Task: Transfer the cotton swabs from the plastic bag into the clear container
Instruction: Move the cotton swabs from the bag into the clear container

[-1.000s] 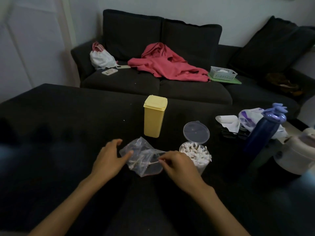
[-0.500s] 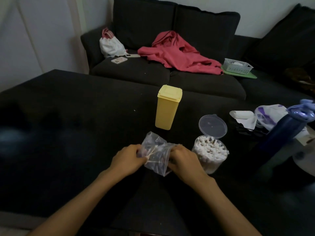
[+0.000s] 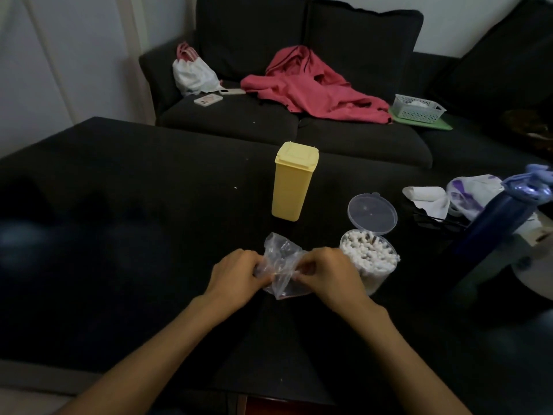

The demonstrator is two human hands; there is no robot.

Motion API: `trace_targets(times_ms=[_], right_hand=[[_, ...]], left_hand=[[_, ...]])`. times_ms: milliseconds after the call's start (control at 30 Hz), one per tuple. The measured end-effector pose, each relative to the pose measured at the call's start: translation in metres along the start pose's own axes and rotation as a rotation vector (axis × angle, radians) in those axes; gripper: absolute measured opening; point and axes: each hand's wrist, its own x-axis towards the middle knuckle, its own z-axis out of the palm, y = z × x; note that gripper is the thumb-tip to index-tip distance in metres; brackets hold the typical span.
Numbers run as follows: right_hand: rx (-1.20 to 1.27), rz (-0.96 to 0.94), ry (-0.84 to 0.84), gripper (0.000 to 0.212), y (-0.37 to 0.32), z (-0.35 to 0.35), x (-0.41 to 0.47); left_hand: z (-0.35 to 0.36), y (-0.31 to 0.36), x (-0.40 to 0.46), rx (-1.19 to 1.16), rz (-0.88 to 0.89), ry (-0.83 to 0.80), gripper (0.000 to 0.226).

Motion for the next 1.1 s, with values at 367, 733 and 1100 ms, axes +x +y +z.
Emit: trace_targets(times_ms=[367,733,1100], right_hand=[[0.644,0.371,-0.105,0.035,0.004,-0.018,-0.006],[1.066,0.417,0.006,0.022,0.002,-0.025,-0.004],[1.046,0.438,-0.017,0.014,-0.003,-0.016,-0.006]], left_hand=[[-0.023,0.011,0.000,-0.911,-0.324,-0.297,0.023],[-0.032,0.019,0.000,-0.971,-0.380,-0.305,0.029],[-0.031,0.021,-0.002,-0.745,-0.130,-0.254,0.009]])
